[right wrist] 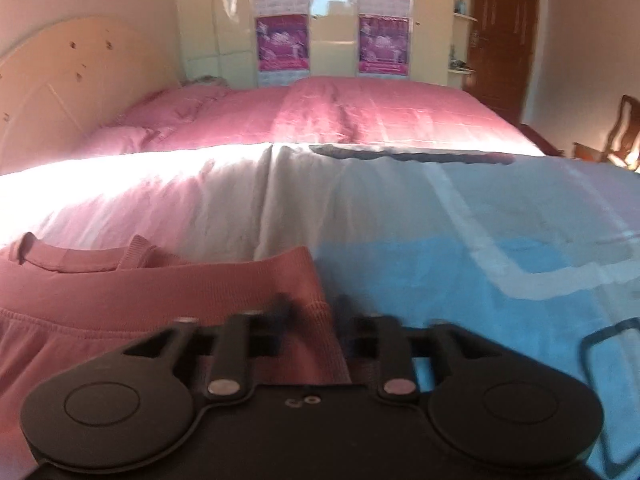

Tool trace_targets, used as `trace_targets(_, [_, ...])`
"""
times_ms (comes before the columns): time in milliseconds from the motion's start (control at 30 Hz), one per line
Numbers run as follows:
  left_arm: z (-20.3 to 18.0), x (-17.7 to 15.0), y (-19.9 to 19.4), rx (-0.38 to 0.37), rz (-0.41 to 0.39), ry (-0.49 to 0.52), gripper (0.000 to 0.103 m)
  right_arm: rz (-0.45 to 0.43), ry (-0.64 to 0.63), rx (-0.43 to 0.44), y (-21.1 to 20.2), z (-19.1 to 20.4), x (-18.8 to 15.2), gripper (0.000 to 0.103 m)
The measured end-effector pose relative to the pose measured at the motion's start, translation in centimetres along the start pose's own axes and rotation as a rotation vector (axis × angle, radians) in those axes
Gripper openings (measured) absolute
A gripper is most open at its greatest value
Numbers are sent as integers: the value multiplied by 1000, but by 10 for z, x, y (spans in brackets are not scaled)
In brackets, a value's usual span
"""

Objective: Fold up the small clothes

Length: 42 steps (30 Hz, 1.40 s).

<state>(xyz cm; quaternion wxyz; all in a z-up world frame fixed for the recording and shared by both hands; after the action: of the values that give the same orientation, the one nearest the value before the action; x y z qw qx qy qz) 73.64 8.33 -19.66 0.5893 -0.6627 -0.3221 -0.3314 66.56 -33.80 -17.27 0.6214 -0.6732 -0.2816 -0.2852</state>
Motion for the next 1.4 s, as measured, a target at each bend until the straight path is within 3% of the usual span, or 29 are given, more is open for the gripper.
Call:
trace_targets(67, [-20,4,-26,-72,-44,29,59,-67,-47,-13,-22,12,4,40])
trace_targets(100, [-41,2,-35,-137,-41,50,59,-76,-64,38,-29,25,4,29])
trace_targets(167, [-91,-9,-44,-244,-14,144,59,-50,-121,173,-34,68,-3,21])
trace_targets(267, [-149,-27,-42,-330,24,224,59,-25,-207,324,-33,133,-16,20])
trace_targets(367, [-150,-39,-33,-323,61,174,59,-28,-241,362,-30,158,-22,24])
trace_targets(433, [-125,-40,-30,-248,46,153,59,-32,-228,359,-27,148,-22,24])
trace_targets(467, [-102,-39,-28,-197,39,134,59,-44,-219,310,-27,135,-20,27])
trace_targets(567, [-28,-44,-30,-24,35,30,59,-50,-108,5,-17,55,-16,40])
trace_targets(600, [-13,-46,-33,-24,38,-16,59,-42,-54,-35,-16,33,-17,41])
trace_targets(667, [-3,-45,-38,-24,30,-44,59,-25,35,16,-17,9,-18,41])
trace_targets(733, [-13,-43,-49,-10,7,-29,59,-30,17,0,-26,13,-15,42])
trace_targets(867, [-78,-47,-81,-127,-41,66,59,-88,-78,167,-56,74,-16,40])
trace_targets(967, [-122,-64,-90,-225,-4,113,59,-58,-175,305,-63,126,-36,41])
trace_targets(1000, [-133,-73,-87,-229,10,149,59,-49,-199,319,-64,135,-41,46])
trace_targets(1100, [-137,-90,-86,-186,38,190,59,-63,-254,273,-59,140,-49,44])
trace_targets(1233, [-108,-82,-111,-118,12,158,59,-66,-123,169,-60,90,-41,41])
trace_targets(1267, [-104,-79,-106,-117,12,156,59,-50,-83,144,-61,76,-41,33])
trace_targets(1400, [-123,-84,-118,-167,4,173,59,-64,-81,219,-81,90,-43,35])
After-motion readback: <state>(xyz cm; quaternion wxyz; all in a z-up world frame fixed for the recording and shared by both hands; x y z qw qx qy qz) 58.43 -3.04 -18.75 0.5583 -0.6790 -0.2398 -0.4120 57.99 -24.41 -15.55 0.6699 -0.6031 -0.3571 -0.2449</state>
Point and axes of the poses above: each gripper's, at about its wrist camera, not at the fingertips, and y roughly the way its jaws point, z to its left, x to its top, the point moved 8 cm from there along y, roughly the way its jaws point, and after that the axes turned 2 degrees about -y, right-handed, at the moved point
